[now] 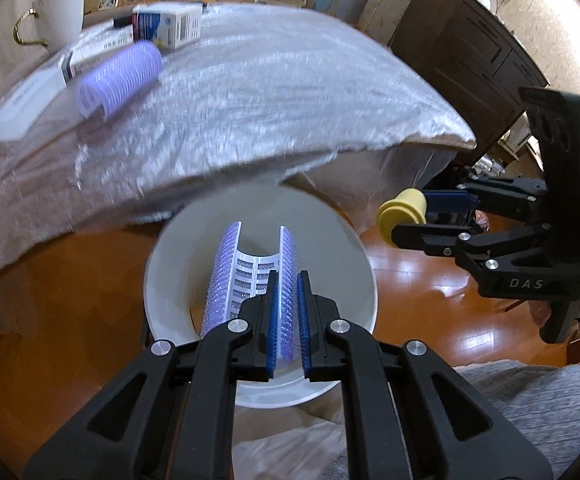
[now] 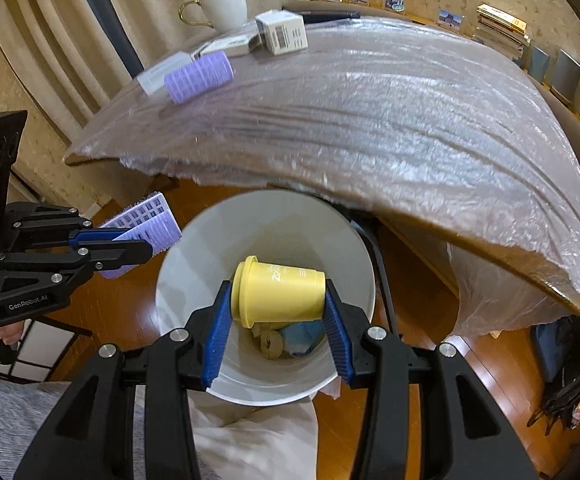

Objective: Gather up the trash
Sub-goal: 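Lift the curler with the left tool while the right tool carries the yellow cup toward the bin, then open the left tool over the bin while the right tool releases the yellow cup into it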

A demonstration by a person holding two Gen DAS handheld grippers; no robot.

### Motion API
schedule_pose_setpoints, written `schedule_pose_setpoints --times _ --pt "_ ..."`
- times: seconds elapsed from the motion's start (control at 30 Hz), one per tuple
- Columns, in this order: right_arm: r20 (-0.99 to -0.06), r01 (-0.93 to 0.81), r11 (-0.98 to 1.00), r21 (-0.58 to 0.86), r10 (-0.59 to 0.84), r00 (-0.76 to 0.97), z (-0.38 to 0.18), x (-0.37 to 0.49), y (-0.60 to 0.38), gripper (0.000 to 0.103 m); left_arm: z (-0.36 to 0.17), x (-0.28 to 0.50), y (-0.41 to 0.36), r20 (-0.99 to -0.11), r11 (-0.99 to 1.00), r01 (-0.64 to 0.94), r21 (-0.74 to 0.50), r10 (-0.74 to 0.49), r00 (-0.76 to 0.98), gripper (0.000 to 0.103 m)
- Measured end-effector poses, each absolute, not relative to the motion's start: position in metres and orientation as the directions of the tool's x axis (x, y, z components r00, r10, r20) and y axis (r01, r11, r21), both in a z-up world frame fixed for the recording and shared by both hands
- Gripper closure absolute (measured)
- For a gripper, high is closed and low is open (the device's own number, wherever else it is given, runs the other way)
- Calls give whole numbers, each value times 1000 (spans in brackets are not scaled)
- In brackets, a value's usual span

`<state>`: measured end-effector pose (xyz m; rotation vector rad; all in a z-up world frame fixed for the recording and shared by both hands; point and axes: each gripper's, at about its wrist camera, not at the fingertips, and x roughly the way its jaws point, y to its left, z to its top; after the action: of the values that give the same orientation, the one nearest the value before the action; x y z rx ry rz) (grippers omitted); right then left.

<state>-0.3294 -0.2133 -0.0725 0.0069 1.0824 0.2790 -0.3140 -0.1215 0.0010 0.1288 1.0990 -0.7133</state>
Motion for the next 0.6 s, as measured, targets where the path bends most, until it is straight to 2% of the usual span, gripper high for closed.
schedule_pose_setpoints --times 0.6 --pt "-911 -247 962 115 201 360 -120 -317 -199 60 -55 -304 -136 -902 789 570 -229 -392 180 92"
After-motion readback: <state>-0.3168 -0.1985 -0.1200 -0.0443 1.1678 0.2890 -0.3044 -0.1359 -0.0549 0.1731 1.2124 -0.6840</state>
